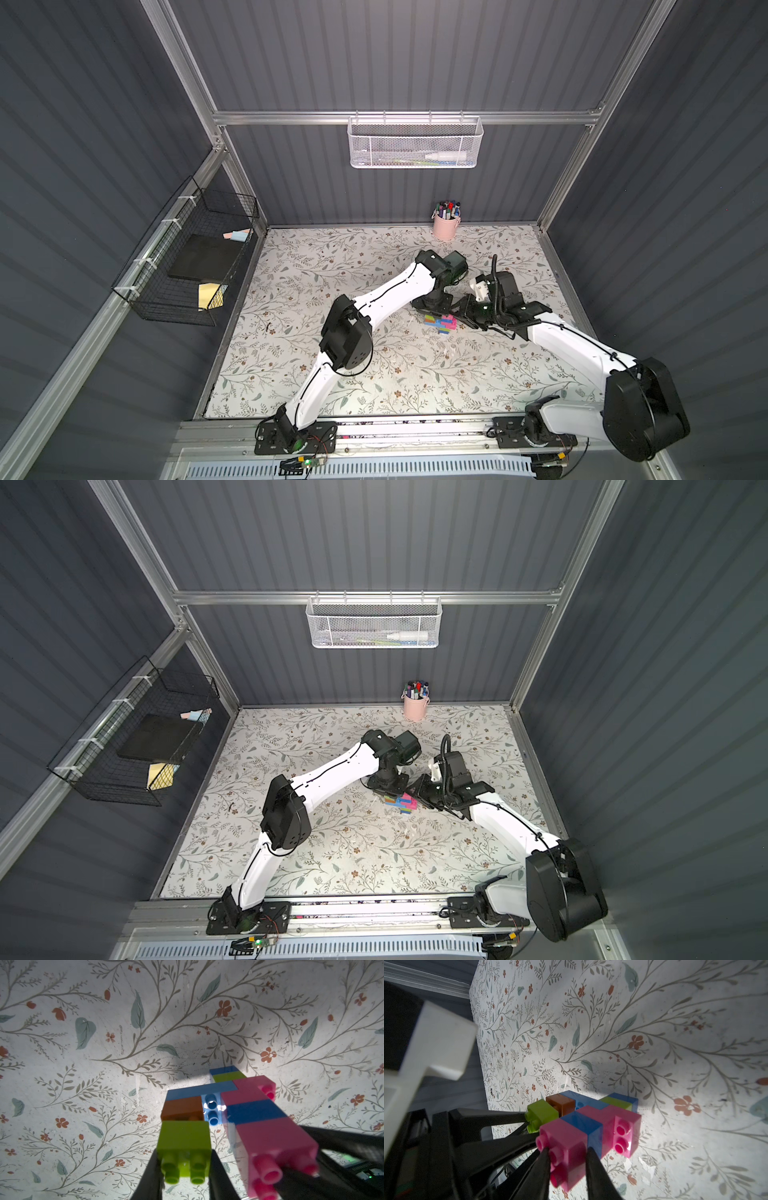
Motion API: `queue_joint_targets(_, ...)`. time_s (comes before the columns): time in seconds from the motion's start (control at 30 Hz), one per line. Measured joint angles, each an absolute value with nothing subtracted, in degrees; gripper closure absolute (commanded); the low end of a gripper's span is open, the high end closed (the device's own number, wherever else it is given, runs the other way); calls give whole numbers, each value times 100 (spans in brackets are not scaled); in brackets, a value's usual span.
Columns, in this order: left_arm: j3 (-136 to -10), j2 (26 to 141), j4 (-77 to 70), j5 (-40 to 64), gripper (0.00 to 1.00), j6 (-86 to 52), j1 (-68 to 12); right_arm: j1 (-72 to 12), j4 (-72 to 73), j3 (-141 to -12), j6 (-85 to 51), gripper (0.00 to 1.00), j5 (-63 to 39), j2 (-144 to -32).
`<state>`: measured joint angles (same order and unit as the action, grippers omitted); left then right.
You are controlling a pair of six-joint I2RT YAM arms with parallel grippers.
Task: Assemble the number 4 with lego
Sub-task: Assemble the lego brick with the lego brick.
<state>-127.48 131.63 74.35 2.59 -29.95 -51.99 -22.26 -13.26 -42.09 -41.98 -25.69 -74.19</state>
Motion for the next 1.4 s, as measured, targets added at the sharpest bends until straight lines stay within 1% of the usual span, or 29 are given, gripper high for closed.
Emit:
queue_joint_targets(0.37,-12978,13294,7631,521,96,-3190,-5061,-2222,-1247,-4158,-4176,70,-2606,-7417)
queue_joint_targets(0.6,-13443,13574,7970,589,97,-3218,-5035,-2222,-1210,-4139,-4171,70,-2613,-7413)
queue_joint_targets(1.0,-13607,13697,8060,709,96,-3511,-4974,-2222,-1138,-4086,-4154,70,-2633,-7384)
queue_joint_targets(1.2,-13710,13793,8160,823,99,-3559,-4960,-2217,-1100,-4086,-4108,70,-2661,-7395)
queue_joint_targets(1.4,-13653,13791,8149,937,100,-3562,-4932,-2217,-1041,-4069,-4086,70,-2670,-7400)
